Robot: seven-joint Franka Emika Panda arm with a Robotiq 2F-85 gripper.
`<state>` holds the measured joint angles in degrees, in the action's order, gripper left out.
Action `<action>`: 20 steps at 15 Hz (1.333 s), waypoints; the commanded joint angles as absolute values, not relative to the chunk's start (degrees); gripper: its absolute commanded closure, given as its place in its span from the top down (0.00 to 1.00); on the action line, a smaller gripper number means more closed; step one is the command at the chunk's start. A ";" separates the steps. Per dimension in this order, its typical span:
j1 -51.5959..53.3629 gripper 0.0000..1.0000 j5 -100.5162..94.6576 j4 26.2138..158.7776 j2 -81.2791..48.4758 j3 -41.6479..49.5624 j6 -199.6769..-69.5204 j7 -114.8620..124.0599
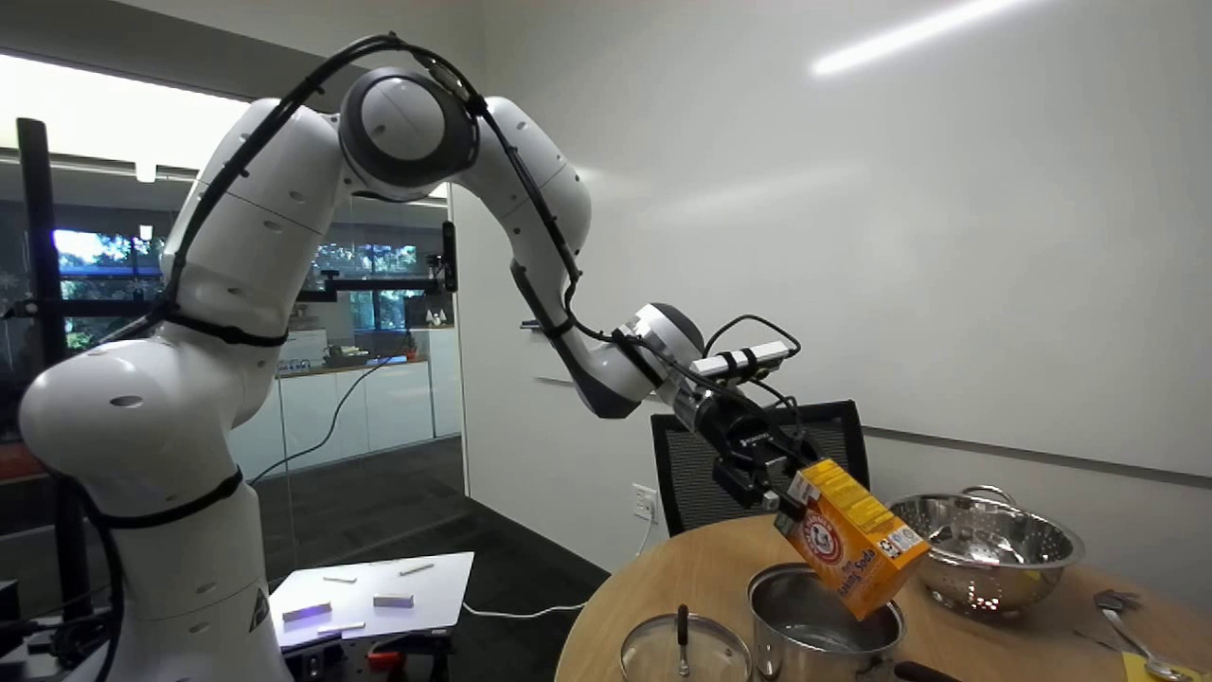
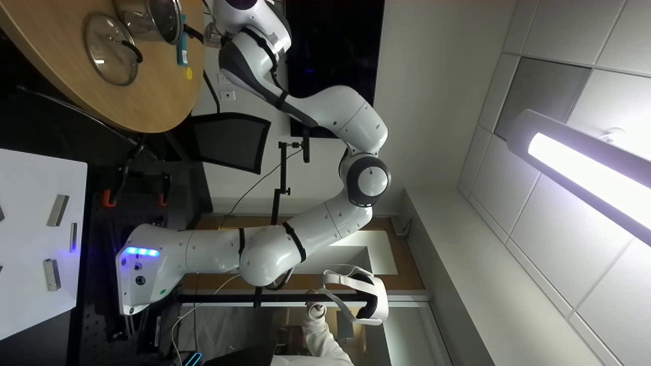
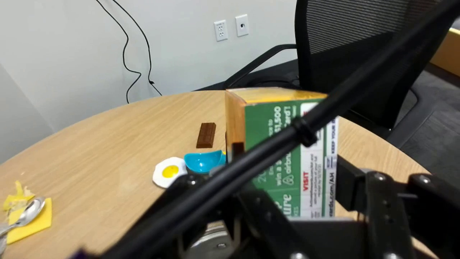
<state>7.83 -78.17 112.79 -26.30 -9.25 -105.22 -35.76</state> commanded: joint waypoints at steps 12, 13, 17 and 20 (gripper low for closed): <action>0.09 0.27 -51.99 111.56 -21.18 -7.33 -111.46 -39.26; -0.24 0.27 -50.88 111.61 -21.23 -7.03 -111.74 -39.44; -2.59 0.27 -41.90 112.47 -21.45 -6.91 -115.29 -40.50; -3.86 0.27 -33.61 113.60 -21.65 -6.70 -119.32 -42.59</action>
